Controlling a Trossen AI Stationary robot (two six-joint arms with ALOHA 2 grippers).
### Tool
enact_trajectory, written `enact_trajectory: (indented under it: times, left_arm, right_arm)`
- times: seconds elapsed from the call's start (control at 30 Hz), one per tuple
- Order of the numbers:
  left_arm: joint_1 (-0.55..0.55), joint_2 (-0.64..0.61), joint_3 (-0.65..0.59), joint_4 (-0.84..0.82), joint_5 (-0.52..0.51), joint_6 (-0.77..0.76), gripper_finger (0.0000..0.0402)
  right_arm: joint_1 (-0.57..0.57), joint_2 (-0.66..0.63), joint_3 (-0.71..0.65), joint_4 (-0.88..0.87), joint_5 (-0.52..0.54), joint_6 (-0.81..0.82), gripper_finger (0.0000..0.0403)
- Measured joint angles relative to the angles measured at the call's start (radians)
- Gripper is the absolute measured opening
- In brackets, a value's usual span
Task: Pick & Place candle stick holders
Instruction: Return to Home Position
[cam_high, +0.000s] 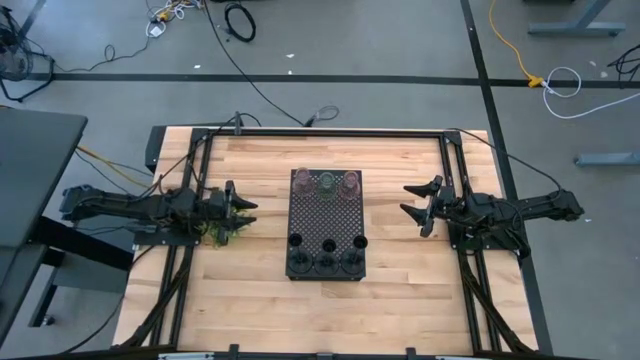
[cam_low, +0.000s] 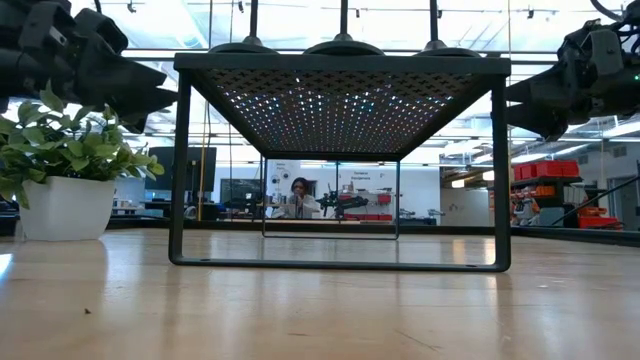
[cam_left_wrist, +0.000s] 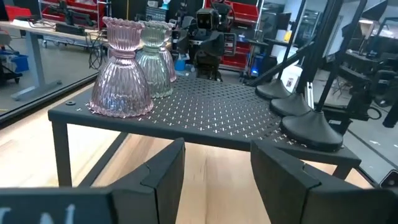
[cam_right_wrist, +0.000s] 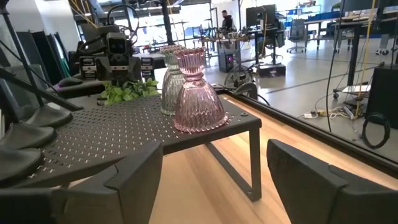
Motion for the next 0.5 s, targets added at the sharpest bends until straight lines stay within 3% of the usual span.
enact_trajectory:
  times: [0.1, 0.5]
  left_arm:
    - [-0.005, -0.011, 0.0, -0.008, 0.0, 0.0, 0.0186]
    - [0.012, -0.286, -0.001, -0.024, 0.008, 0.001, 0.0186]
  right_arm:
    - [0.0, 0.0, 0.0, 0.0, 0.0, 0.0, 0.0286]
    - [0.0, 0.0, 0.001, 0.0, 0.0, 0.0, 0.0286]
